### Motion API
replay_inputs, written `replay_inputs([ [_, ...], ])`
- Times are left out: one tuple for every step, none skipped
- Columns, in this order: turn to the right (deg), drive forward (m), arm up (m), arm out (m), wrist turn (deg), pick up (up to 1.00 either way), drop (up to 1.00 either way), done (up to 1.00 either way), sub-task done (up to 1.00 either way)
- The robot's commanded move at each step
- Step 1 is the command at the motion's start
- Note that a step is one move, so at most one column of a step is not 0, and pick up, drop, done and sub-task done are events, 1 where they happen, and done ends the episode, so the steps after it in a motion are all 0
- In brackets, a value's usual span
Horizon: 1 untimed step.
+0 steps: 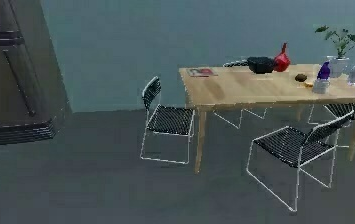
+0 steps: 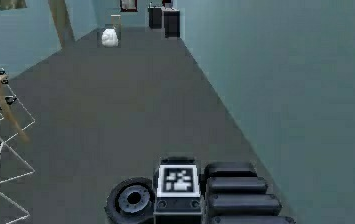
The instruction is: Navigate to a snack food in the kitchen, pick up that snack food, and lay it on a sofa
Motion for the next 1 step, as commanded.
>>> replay_inputs([
  [0.0, 0.55, 0.00, 0.00, 0.0, 0.00, 0.00, 0.00, 0.00],
])
